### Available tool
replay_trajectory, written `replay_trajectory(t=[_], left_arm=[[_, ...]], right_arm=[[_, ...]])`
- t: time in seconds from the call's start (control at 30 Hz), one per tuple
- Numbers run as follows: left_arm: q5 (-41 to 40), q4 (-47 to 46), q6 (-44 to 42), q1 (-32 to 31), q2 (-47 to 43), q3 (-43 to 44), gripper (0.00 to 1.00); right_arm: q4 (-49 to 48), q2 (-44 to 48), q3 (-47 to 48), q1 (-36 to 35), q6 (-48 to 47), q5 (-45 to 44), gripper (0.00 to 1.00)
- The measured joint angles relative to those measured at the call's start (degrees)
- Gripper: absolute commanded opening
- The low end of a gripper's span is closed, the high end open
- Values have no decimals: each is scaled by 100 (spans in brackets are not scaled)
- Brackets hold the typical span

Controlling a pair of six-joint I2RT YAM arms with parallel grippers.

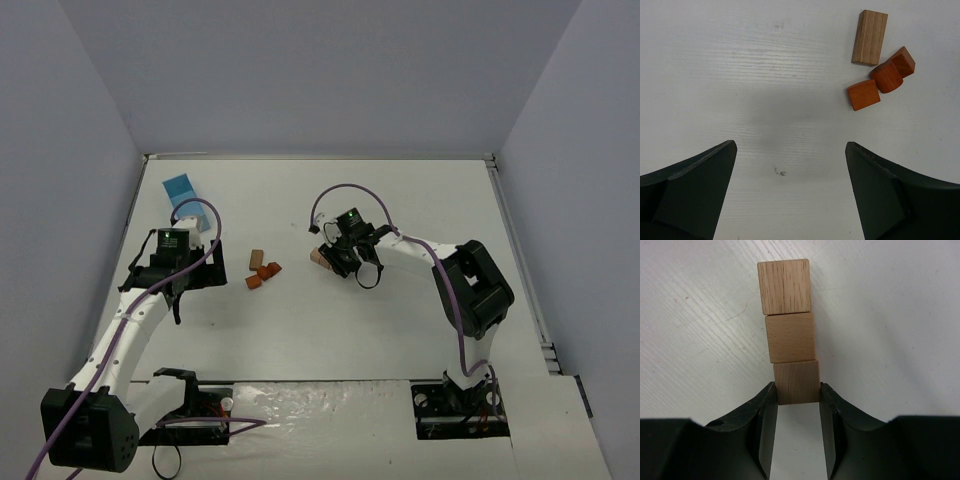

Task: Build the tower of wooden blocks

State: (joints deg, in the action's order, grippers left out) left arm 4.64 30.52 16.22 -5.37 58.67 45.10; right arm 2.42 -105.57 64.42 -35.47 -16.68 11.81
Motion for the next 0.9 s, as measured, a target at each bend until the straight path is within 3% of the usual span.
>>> replay_trajectory(t=[0.17,0.37,0.63,0.9], left_arm=[[0,0,-5,0,0,0,88],[2,0,-17,0,0,0,88],[2,0,-17,0,0,0,88],[21,0,-17,0,0,0,88]], right_arm=[[-16,-3,3,-25,-13,0,21],[-16,-7,7,-26,-11,0,43],[52,-12,9,-26,38,-29,62],[170,658,7,95,408,-437,64]])
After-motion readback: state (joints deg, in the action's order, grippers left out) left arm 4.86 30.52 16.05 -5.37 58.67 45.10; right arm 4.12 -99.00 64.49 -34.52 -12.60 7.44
